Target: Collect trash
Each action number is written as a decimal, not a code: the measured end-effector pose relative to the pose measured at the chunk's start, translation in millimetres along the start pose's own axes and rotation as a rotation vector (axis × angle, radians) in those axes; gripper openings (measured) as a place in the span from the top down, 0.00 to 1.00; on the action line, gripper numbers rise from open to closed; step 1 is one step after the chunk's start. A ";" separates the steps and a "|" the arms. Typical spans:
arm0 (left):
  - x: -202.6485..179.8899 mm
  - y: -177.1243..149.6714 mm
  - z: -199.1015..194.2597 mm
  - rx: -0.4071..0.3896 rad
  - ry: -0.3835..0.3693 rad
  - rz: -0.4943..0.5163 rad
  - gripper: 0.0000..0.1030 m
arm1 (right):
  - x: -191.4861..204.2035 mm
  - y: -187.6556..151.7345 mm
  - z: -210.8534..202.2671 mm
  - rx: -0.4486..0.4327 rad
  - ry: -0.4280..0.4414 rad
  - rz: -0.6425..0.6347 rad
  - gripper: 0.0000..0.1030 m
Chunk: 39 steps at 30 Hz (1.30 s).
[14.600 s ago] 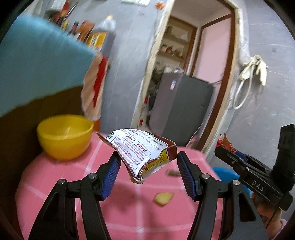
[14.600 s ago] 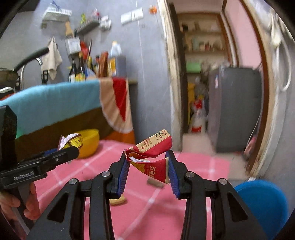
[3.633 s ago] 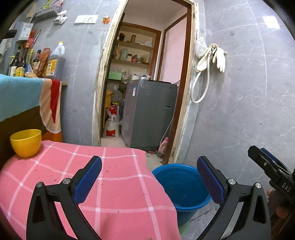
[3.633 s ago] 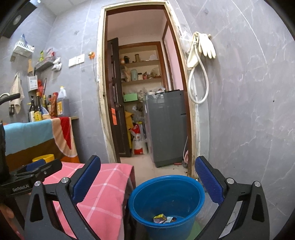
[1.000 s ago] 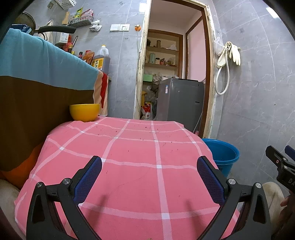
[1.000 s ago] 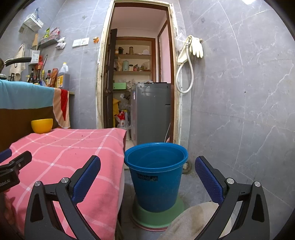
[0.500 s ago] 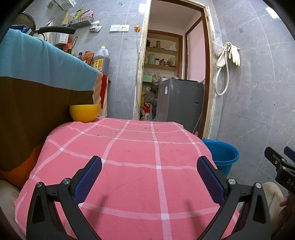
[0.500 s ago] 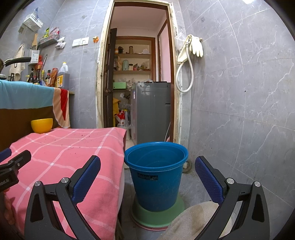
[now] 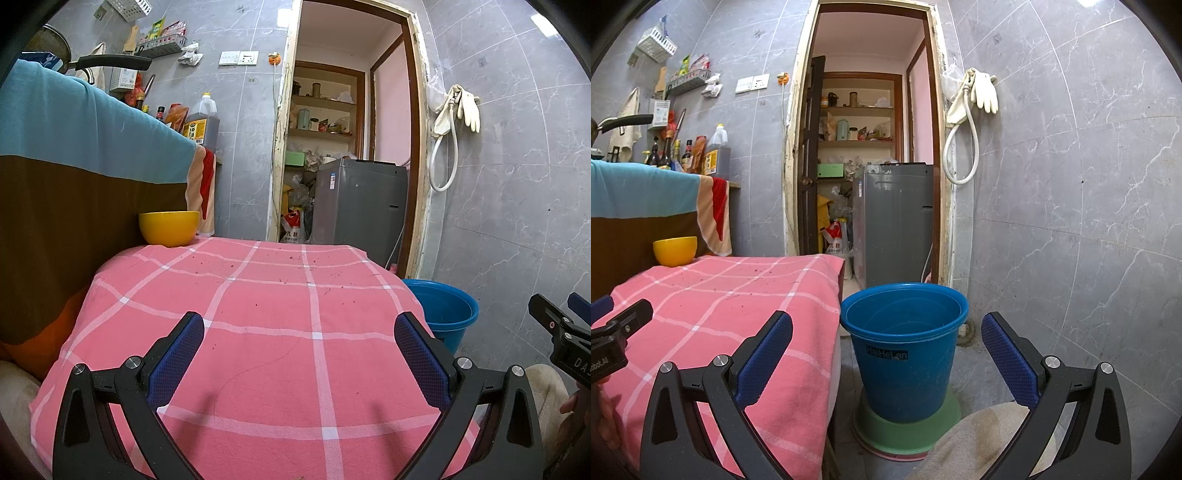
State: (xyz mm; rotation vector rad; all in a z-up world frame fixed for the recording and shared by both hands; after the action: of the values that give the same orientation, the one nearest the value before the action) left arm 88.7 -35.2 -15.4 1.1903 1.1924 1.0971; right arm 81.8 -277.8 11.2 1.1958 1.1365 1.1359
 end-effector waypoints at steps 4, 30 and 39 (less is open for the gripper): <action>0.4 -0.2 0.0 0.000 0.000 0.000 0.02 | 0.0 -0.2 -0.6 0.001 0.000 0.000 0.00; -1.2 0.3 -0.2 -0.004 0.000 0.003 0.02 | 0.2 -0.4 -0.2 0.003 -0.001 0.003 0.00; -1.8 0.7 -0.4 -0.005 0.000 0.002 0.02 | 0.3 -0.4 -0.2 0.004 -0.001 0.003 0.00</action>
State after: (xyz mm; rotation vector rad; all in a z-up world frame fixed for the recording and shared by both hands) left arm 88.2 -36.9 -14.5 1.1887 1.1880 1.1008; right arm 81.6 -277.5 10.8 1.2014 1.1372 1.1355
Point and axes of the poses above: each gripper's, at about its wrist camera, not at the fingertips, and z roughly the way its jaws point, x to its left, y to its top, the point moved 6 cm from there along z, roughly the way its jaws point, and after that the axes turned 15 degrees about -x, right-handed, at the moved point
